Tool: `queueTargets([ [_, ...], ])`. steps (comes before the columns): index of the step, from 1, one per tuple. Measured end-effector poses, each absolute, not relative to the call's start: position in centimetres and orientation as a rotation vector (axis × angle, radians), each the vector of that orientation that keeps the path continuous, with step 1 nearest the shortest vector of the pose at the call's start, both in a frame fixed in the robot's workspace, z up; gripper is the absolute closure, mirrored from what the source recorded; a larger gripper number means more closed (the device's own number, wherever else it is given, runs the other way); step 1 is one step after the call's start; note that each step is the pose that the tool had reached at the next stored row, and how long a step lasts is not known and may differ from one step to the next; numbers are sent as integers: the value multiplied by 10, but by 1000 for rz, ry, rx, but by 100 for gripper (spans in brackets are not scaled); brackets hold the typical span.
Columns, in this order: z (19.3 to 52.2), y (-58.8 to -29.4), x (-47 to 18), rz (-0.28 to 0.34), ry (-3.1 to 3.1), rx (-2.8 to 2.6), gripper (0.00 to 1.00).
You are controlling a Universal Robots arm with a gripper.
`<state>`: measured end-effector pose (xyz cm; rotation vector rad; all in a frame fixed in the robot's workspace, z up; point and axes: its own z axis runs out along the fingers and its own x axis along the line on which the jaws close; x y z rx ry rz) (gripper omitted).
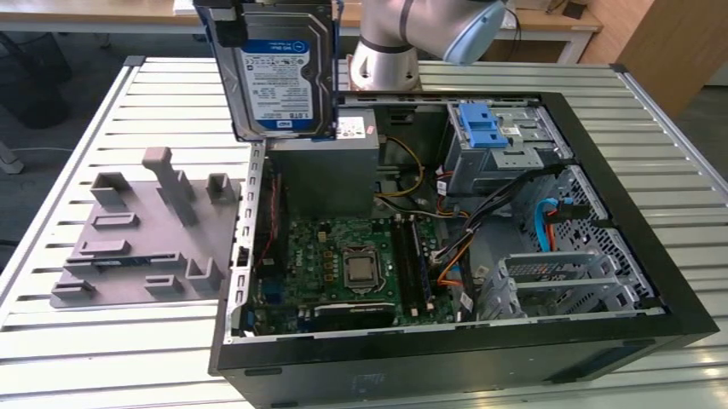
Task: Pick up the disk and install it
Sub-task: 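Pick up the disk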
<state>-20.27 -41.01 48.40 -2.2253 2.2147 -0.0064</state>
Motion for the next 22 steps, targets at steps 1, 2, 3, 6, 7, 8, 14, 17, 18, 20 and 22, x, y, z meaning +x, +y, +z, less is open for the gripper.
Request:
queueTargets([
  [1, 484, -410, -202, -6, 2215, -2225, 64],
  [2, 484, -410, -201, -6, 2215, -2225, 64],
  [3, 484, -410, -200, -6, 2215, -2225, 64],
  [6, 484, -410, -197, -6, 2215, -2225, 64],
  [7, 484, -410, -196, -6, 2215, -2225, 64],
  [8, 484, -410, -195, -6, 2215, -2225, 64],
  [14, 484, -410, -191, -6, 2215, -2225, 64],
  [17, 484, -410, -188, -6, 2215, -2225, 64],
  [18, 484, -410, -187, -6, 2215, -2225, 64],
  [20, 484, -410, -185, -6, 2215, -2225, 64],
  [22, 484, -410, -184, -6, 2215, -2225, 64],
])
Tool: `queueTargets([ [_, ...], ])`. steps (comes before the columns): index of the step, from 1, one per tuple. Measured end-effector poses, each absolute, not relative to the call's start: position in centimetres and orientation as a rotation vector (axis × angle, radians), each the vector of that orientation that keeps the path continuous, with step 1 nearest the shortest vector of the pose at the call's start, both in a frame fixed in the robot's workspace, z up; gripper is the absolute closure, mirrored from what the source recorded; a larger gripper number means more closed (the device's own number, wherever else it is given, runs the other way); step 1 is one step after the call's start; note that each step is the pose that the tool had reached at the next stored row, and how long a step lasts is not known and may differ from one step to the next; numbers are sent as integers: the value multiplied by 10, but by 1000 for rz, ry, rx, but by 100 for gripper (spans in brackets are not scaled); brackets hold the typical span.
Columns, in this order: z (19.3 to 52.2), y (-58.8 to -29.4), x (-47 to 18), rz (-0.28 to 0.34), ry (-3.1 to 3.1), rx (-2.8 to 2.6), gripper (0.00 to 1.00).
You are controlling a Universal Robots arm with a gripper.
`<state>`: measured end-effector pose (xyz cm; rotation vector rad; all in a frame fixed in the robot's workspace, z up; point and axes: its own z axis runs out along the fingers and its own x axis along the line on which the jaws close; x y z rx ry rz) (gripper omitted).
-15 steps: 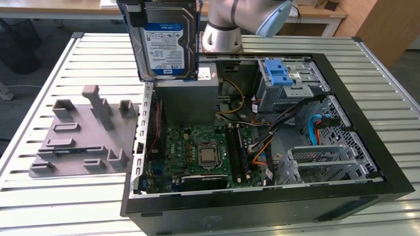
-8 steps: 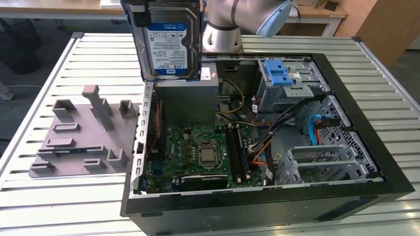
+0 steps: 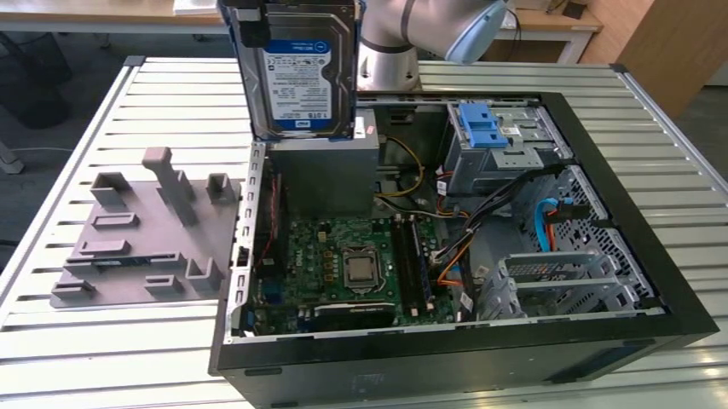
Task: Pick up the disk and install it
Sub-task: 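Pick up the disk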
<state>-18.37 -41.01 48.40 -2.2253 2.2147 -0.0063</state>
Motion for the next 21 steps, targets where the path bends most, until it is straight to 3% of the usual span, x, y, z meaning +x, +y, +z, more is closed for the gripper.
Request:
queueTargets([
  [21, 484, -410, -164, -6, 2215, -2225, 64],
])
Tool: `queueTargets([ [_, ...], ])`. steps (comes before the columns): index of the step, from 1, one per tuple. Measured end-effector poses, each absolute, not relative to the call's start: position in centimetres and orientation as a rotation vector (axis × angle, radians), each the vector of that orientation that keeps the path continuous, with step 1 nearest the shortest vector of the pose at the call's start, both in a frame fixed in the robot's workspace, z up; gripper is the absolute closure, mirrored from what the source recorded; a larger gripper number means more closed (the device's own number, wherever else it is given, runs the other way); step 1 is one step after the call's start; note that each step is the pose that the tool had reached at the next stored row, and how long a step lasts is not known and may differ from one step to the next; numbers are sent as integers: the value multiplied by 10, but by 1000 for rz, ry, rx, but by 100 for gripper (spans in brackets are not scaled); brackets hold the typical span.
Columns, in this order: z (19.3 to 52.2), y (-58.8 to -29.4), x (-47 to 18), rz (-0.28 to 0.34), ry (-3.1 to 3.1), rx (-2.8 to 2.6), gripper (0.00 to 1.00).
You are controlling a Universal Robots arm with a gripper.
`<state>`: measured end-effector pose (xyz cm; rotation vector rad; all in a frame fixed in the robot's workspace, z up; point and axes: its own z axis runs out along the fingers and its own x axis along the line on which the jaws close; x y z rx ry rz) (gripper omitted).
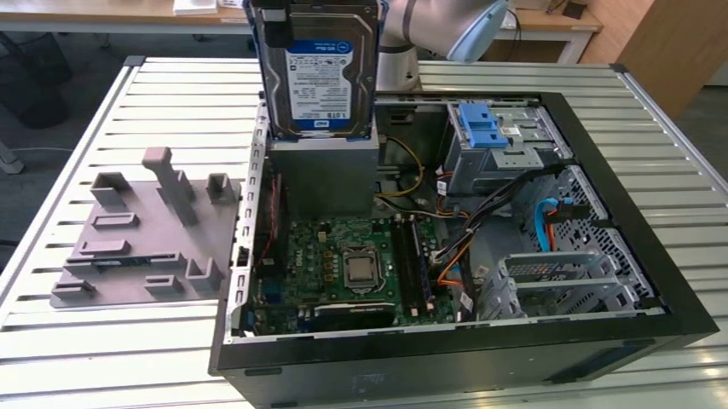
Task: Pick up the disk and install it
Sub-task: 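Pick up the disk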
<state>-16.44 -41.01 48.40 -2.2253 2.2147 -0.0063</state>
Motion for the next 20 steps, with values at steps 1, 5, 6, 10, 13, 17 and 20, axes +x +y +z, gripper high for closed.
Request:
queueTargets([
  [1, 484, -410, -164, -6, 2215, -2225, 64],
  [5, 484, -410, -160, -6, 2215, -2225, 64],
  [6, 484, -410, -160, -6, 2215, -2225, 64],
  [10, 484, -410, -155, -6, 2215, -2225, 64],
  [13, 484, -410, -153, -6, 2215, -2225, 64],
  [17, 484, -410, -153, -6, 2215, -2225, 64],
  [20, 484, -410, -153, -13, 2212, -2222, 64],
])
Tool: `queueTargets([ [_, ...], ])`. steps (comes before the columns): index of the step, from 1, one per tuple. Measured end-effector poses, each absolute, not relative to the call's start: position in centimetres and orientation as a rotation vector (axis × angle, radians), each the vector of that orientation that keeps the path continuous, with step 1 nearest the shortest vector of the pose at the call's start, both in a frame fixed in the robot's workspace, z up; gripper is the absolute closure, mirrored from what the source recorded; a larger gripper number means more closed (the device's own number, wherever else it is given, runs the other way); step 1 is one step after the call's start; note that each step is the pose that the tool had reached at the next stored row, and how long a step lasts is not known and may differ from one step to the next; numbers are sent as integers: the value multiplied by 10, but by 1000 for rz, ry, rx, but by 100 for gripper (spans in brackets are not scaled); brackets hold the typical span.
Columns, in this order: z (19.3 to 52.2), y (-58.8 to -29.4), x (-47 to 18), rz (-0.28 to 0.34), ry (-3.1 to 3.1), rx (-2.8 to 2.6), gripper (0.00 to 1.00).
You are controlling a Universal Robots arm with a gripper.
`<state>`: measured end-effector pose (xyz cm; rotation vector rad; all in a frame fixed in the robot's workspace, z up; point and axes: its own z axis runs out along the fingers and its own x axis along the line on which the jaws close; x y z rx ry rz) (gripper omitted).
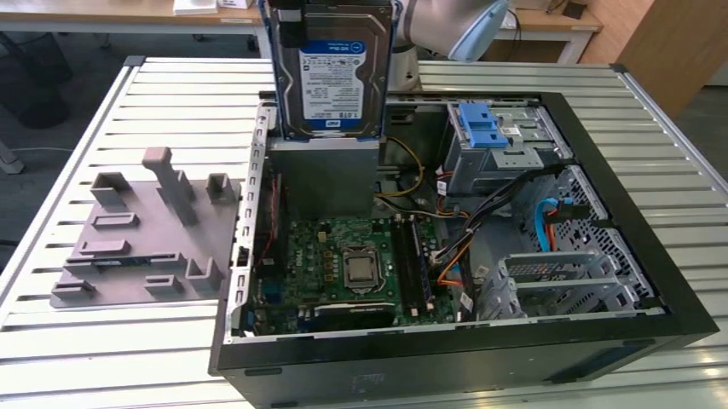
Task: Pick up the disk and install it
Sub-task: 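Pick up the disk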
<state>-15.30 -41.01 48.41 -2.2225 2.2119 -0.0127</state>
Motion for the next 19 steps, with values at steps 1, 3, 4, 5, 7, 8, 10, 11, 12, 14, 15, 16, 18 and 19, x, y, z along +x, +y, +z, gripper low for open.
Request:
queueTargets([
  [1, 484, -410, -153, -22, 2207, -2218, 64],
  [3, 484, -410, -153, -37, 2203, -2209, 64],
  [4, 484, -411, -153, -39, 2205, -2206, 64],
  [5, 483, -411, -153, -39, 2207, -2203, 64],
  [7, 482, -413, -152, -39, 2212, -2198, 64],
  [8, 482, -415, -152, -39, 2215, -2196, 64],
  [10, 480, -417, -152, -39, 2222, -2188, 64],
  [11, 479, -418, -152, -39, 2226, -2185, 64],
  [12, 479, -419, -152, -39, 2227, -2183, 64],
  [14, 479, -420, -149, -39, 2228, -2182, 64],
  [15, 478, -420, -146, -39, 2228, -2182, 64],
  [16, 478, -420, -144, -39, 2229, -2182, 64],
  [18, 478, -420, -139, -39, 2229, -2182, 64],
  [19, 478, -420, -137, -38, 2229, -2182, 64],
])
